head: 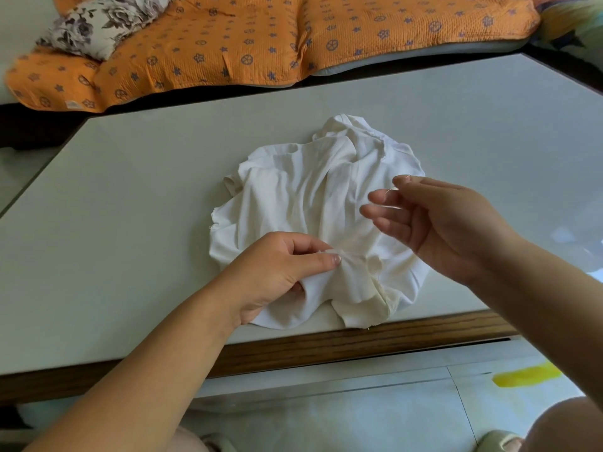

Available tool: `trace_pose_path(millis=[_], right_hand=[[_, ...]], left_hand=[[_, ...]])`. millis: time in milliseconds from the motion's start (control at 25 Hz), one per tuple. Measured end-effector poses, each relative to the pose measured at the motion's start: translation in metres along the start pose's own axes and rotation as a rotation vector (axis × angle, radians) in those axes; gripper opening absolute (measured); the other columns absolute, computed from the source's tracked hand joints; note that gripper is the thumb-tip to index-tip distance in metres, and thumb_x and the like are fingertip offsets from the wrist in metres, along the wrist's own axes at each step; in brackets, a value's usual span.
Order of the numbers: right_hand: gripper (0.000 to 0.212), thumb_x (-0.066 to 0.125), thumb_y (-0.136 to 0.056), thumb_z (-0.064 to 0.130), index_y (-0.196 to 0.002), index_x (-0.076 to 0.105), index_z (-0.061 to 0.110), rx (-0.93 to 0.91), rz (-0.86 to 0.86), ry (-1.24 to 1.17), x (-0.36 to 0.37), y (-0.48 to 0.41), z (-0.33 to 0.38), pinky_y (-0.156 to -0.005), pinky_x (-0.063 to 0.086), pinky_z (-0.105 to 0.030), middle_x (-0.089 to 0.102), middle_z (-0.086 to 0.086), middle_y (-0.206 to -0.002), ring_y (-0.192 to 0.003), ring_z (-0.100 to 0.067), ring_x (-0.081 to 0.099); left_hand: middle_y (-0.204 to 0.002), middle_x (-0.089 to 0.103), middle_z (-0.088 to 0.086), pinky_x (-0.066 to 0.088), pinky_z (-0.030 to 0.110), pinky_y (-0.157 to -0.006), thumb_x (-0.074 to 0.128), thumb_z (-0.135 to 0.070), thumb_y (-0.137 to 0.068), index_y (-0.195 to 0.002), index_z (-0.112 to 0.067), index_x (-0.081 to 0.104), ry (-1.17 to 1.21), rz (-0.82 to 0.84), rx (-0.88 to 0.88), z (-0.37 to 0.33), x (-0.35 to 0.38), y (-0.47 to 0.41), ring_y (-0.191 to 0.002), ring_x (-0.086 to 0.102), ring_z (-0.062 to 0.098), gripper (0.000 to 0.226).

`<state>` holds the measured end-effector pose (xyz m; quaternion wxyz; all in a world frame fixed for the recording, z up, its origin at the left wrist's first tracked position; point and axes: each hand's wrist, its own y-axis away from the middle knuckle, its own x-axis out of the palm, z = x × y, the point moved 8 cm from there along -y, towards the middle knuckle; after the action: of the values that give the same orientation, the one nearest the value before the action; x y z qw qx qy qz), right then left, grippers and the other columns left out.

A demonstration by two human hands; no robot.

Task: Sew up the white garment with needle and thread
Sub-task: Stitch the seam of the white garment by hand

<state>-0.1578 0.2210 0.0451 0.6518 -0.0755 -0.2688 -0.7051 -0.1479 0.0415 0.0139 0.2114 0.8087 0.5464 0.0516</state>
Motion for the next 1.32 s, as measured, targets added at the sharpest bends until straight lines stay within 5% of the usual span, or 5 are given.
trace_pose_path(millis=[160, 360, 720, 1040, 1320], right_hand=[[0.018, 0.043, -0.099, -0.004, -0.088, 0.051, 0.006, -0.037, -0.055, -0.016, -0.012, -0.009, 0.002, -0.072, 0.062, -0.031, 0.064, -0.015, -0.077, -0.085, -0.032, 0.074], [0.009, 0.051, -0.100, 0.007, -0.096, 0.056, 0.013, -0.243, -0.300, 0.355, -0.036, -0.016, 0.017, -0.091, 0.058, -0.036, 0.073, -0.012, -0.081, -0.091, -0.025, 0.074], [0.017, 0.052, -0.100, 0.016, -0.089, 0.055, 0.029, -0.425, -0.429, 0.570, -0.041, -0.011, 0.038, -0.094, 0.055, -0.032, 0.072, 0.002, -0.079, -0.091, -0.014, 0.072], [0.011, 0.055, -0.097, 0.016, -0.092, 0.064, 0.011, -0.072, 0.284, 0.564, 0.033, 0.027, -0.021, -0.052, 0.052, -0.028, 0.072, -0.010, -0.078, -0.069, -0.029, 0.071], [0.011, 0.056, -0.098, 0.021, -0.094, 0.064, 0.014, -0.005, 0.220, 0.791, 0.020, 0.023, -0.046, -0.058, 0.058, -0.027, 0.075, -0.009, -0.079, -0.070, -0.025, 0.073]], left_hand=[[-0.075, 0.073, -0.007, 0.045, 0.011, -0.056, 0.070, -0.018, -0.087, -0.088, -0.017, 0.077, -0.017, -0.009, 0.012, -0.002, -0.002, 0.001, -0.068, 0.065, -0.002, 0.008], [-0.070, 0.071, -0.013, 0.044, 0.009, -0.055, 0.068, -0.017, -0.088, -0.086, -0.019, 0.076, -0.042, -0.010, 0.028, -0.003, -0.003, 0.002, -0.065, 0.062, -0.007, 0.008], [-0.077, 0.073, -0.014, 0.043, 0.016, -0.070, 0.071, -0.030, -0.086, -0.088, -0.025, 0.077, -0.146, -0.106, 0.074, -0.003, -0.016, -0.001, -0.075, 0.064, -0.005, 0.008], [-0.089, 0.075, -0.012, 0.041, 0.016, -0.074, 0.070, -0.036, -0.085, -0.093, -0.028, 0.078, -0.186, -0.112, 0.107, -0.005, -0.016, 0.000, -0.083, 0.064, -0.004, 0.014], [-0.097, 0.076, -0.009, 0.053, 0.015, -0.076, 0.066, -0.025, -0.091, -0.099, -0.028, 0.076, -0.152, -0.078, 0.090, -0.004, -0.015, 0.001, -0.095, 0.067, 0.006, 0.014]])
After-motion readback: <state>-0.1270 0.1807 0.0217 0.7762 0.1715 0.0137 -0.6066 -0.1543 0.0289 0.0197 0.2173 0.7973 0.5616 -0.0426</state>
